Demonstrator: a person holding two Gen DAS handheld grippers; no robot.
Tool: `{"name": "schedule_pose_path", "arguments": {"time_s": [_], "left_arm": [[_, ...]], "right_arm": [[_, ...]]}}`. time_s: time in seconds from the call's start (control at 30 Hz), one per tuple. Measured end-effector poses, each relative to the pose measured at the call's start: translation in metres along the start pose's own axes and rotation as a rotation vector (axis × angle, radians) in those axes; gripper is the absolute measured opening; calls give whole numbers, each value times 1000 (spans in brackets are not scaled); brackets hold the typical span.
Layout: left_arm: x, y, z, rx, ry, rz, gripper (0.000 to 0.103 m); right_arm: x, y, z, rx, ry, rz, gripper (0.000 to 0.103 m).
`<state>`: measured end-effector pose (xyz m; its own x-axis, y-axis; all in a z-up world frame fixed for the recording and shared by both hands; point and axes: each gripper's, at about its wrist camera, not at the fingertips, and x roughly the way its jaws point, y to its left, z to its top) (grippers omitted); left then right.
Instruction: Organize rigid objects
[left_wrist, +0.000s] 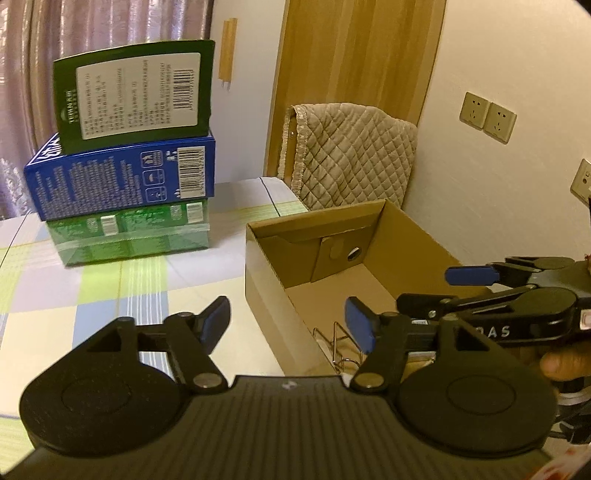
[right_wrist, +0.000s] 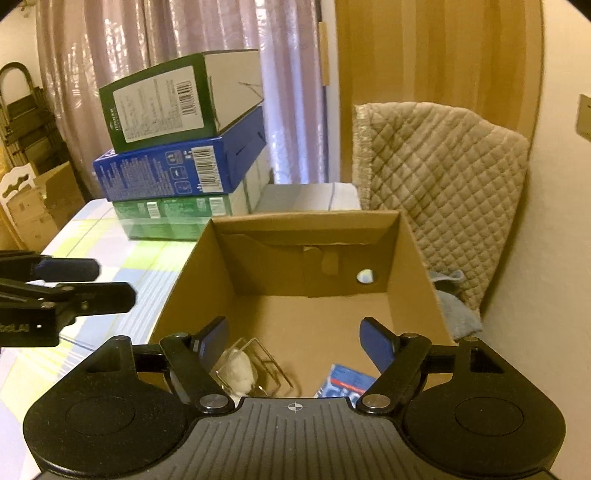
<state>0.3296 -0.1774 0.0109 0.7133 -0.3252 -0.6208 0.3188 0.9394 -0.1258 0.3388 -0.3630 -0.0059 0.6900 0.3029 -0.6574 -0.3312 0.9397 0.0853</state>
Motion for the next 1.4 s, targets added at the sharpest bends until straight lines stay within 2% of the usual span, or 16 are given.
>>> {"name": "schedule_pose_path", "arguments": {"time_s": [0.17, 0.3, 0.47, 0.7, 0.83, 1.1, 1.4], "left_arm": [[-24, -10, -10, -6, -2, 13, 73], [-50, -20, -17, -8, -15, 47, 78], [-83, -28, -29, -21, -8, 56, 85], [-134, -35, -50, -73, -36, 72, 96], [-159, -35, -60, -111, -49, 94, 97], [-205, -45, -82, -141, -60, 92, 97], [-248, -72, -111, -99, -87, 118, 96]], "right_arm": [[-31, 6, -7, 23, -7, -7, 75], [-58, 12, -16, 73, 2, 24, 75], [-95, 29, -30, 46, 2, 35, 76], [-146, 43, -49, 75, 8, 48, 78], [-172, 50, -55, 72, -8, 46, 79], [-211, 63, -72, 67, -30, 25, 80], [-246, 70, -103, 93, -45, 18, 80]]}}
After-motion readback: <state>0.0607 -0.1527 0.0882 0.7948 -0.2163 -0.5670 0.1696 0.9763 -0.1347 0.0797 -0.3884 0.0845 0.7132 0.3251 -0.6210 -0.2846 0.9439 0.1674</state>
